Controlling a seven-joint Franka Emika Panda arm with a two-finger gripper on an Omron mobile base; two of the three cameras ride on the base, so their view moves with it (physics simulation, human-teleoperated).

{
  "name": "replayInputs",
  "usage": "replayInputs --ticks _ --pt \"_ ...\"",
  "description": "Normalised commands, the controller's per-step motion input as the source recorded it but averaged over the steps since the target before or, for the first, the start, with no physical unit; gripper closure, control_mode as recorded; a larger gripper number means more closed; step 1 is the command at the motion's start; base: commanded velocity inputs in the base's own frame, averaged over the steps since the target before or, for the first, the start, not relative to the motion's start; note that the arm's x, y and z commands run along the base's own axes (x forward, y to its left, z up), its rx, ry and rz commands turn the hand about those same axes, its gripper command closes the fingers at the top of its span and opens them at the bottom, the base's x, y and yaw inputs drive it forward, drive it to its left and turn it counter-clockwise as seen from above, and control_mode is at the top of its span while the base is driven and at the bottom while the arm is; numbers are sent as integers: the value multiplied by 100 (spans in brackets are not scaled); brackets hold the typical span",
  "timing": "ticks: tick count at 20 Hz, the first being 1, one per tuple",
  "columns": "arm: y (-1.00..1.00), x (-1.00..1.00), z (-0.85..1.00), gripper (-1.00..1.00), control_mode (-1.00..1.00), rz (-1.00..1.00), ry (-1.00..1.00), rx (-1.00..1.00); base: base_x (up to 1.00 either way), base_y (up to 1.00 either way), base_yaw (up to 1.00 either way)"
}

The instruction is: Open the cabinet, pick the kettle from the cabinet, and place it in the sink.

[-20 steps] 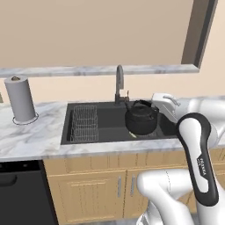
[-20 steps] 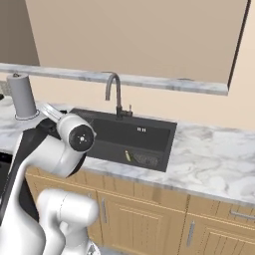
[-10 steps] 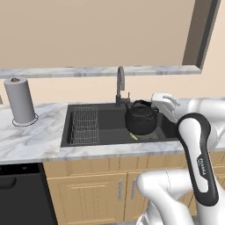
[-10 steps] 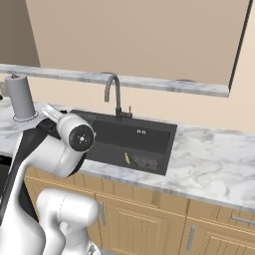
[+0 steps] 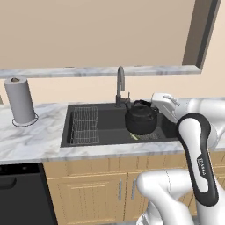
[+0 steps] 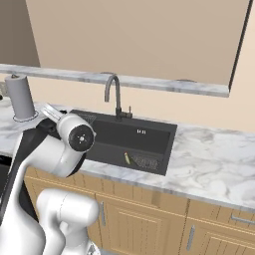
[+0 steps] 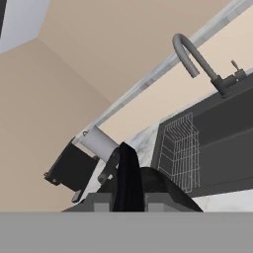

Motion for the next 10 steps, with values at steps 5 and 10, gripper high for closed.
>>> replayInputs --ticks 5,10 --pt "0 0 0 100 100 0 0 0 0 0 0" --pt "0 0 0 100 100 0 0 0 0 0 0"
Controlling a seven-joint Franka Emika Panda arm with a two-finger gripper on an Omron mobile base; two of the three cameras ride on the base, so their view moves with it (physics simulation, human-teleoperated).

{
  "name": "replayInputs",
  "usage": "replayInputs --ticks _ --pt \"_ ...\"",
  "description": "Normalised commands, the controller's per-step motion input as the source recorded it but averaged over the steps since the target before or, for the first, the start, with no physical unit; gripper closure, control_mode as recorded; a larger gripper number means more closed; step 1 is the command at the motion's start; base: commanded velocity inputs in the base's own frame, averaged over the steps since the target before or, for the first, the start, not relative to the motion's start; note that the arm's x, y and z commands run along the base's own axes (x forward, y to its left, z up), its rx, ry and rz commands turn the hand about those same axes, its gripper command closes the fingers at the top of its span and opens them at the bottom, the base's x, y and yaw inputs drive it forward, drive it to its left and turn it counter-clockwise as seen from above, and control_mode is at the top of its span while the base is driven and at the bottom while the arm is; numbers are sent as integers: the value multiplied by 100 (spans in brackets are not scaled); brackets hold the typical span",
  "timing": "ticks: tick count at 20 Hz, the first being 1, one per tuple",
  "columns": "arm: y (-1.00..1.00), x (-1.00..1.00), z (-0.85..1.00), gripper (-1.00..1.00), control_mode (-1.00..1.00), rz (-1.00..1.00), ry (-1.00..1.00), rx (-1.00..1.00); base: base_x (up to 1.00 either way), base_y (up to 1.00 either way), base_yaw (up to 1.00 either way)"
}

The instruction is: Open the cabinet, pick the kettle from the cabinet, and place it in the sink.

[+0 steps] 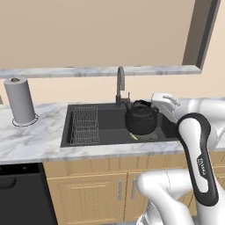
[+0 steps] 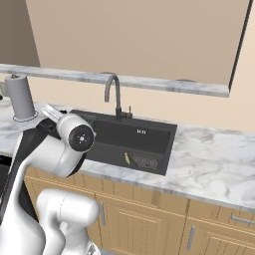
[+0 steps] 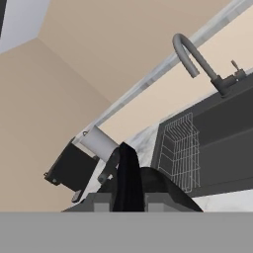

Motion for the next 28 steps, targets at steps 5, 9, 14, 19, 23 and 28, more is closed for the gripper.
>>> replayInputs --ticks 5,9,14,19,23,28 --pt "0 0 0 100 -100 0 0 0 0 0 0" --pt "0 0 0 100 -100 0 0 0 0 0 0" --pt "0 0 0 100 -100 0 0 0 0 0 0" --pt "0 -2 0 100 -100 0 -1 0 0 0 0" --pt "-11 -7 0 100 -100 0 -4 7 0 0 0" --pt "-26 -2 0 100 -100 1 -1 21 0 0 0"
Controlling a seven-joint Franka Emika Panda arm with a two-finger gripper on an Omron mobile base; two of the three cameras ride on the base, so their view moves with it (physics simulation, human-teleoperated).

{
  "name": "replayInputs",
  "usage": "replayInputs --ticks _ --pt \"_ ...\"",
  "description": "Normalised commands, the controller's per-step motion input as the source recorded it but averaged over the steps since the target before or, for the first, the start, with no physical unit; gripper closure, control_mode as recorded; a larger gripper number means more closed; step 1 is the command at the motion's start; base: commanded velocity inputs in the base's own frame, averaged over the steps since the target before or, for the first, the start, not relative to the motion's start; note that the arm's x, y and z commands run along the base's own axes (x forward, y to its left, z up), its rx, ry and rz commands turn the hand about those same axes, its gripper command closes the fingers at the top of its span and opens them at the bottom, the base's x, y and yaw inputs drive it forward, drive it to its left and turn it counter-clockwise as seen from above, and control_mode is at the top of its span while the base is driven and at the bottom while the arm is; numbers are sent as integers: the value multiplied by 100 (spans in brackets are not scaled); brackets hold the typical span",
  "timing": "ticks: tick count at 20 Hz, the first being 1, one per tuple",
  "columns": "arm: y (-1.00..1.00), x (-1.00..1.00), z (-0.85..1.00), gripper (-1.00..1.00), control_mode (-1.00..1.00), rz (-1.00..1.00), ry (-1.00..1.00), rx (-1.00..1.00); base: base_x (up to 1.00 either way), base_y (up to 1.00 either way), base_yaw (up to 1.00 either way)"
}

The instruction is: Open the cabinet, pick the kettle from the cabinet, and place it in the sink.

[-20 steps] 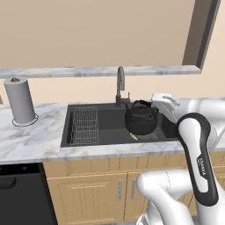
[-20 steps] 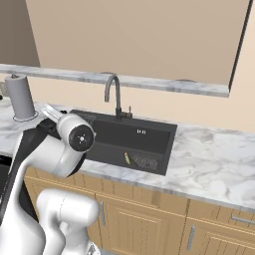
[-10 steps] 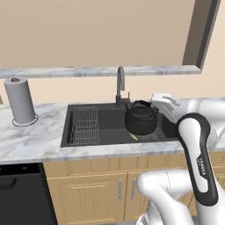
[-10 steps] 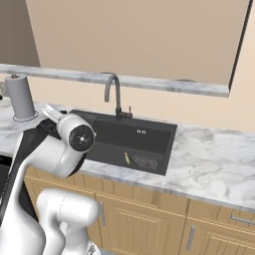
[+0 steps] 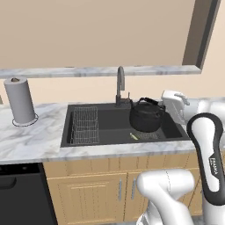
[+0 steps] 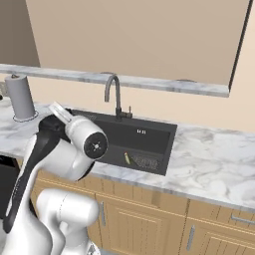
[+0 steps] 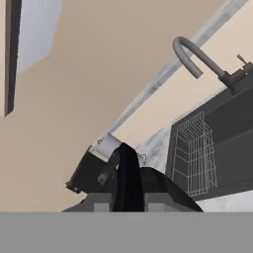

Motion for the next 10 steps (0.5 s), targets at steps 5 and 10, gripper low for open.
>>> replayInputs --ticks 5,10 --pt "-22 0 0 100 -100 3 1 12 0 0 0" --pt "-20 0 -2 100 -100 4 8 0 0 0 0"
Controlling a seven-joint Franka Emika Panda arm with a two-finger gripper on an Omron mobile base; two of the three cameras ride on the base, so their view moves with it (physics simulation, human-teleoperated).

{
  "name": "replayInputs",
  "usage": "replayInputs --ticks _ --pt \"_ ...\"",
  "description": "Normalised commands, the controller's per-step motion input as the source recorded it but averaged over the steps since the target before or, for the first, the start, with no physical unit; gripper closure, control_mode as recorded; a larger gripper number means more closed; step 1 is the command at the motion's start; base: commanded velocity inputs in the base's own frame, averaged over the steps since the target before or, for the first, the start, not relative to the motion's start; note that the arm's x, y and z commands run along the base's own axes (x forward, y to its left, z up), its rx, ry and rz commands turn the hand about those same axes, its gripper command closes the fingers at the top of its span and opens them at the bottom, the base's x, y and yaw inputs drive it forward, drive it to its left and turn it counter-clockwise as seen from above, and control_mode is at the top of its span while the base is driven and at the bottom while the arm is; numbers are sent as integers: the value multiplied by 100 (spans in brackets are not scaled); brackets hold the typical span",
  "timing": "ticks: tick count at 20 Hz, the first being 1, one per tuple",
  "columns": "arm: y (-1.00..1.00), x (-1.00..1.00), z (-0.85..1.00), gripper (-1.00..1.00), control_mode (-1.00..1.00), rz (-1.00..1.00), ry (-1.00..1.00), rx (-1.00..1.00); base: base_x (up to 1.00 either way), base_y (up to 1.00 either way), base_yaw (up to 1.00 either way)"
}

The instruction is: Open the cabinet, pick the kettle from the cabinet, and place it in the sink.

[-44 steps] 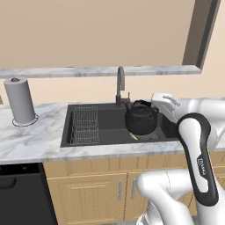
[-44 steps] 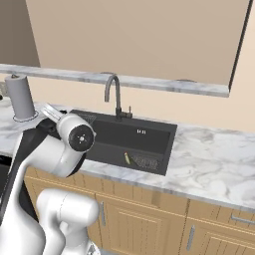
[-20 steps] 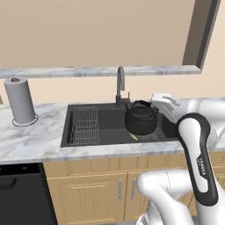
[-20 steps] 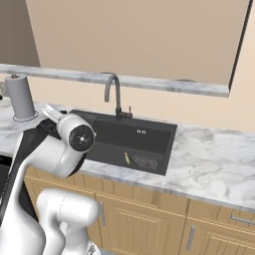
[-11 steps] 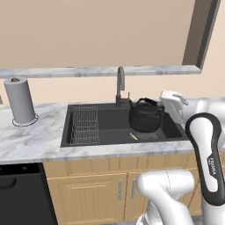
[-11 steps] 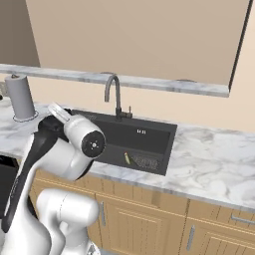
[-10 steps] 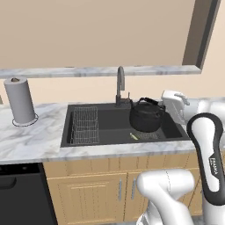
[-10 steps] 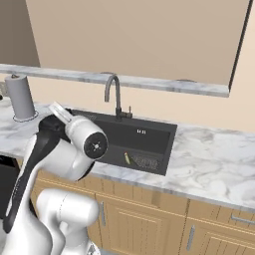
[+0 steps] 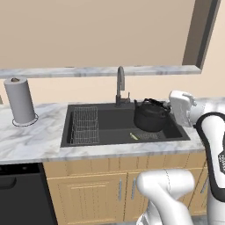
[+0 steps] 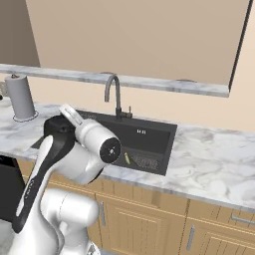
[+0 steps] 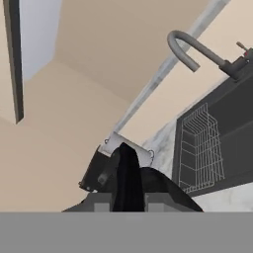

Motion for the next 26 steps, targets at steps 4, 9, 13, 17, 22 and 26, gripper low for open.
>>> replayInputs --ticks 4,9,13,17,22,26 --pt "-19 7 -9 100 -100 4 18 -6 0 0 0" --pt "-26 15 -9 100 -100 5 22 0 0 0 0" --pt "-18 16 -13 100 -100 9 11 0 0 0 0" --pt "-10 22 -15 100 -100 13 6 -1 0 0 0" --pt "-1 28 -19 100 -100 15 0 -4 0 0 0" --pt "0 32 -23 100 -100 16 -2 -3 0 0 0"
